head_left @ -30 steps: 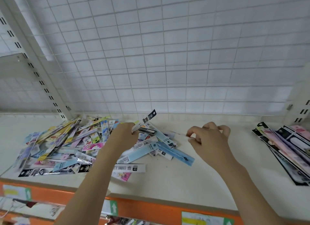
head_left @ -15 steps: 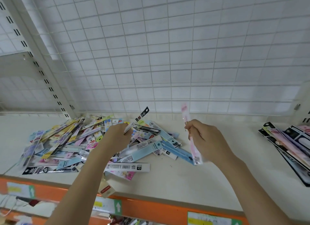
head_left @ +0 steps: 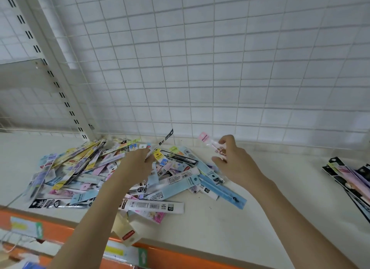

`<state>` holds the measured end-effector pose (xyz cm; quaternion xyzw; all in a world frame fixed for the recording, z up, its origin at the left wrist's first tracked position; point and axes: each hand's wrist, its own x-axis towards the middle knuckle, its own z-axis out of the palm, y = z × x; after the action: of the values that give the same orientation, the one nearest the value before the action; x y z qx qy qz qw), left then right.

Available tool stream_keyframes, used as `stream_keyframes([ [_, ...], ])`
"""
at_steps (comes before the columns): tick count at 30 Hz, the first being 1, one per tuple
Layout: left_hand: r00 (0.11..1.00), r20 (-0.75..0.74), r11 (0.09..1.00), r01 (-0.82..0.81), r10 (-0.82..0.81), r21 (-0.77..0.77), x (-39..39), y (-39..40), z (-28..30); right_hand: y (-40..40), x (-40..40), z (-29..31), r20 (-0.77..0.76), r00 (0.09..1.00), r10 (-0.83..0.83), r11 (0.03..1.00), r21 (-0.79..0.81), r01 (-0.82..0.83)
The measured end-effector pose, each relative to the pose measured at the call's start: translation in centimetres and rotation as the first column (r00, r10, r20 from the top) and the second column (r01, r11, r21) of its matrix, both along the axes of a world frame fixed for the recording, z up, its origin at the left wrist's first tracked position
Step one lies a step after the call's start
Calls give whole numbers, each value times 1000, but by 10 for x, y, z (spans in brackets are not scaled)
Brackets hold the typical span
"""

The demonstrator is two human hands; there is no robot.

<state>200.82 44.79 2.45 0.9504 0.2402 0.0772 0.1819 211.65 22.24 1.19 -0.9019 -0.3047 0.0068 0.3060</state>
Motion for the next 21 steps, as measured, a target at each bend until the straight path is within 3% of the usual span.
stream_keyframes([
  [9, 997, -26, 997, -71, 71, -13, -21, 14, 0, 54, 25, -18, -220, 975, -17, 975, -218, -32],
  [15, 996, 4, 996, -85, 85, 7, -25, 16, 0, 59, 27, -18, -296, 955, -5, 975, -213, -61],
  [21, 998, 55, 1000, -28, 28, 13, -8, 11, -5, 43, 30, -16, -262, 965, -15, 977, -208, -42],
])
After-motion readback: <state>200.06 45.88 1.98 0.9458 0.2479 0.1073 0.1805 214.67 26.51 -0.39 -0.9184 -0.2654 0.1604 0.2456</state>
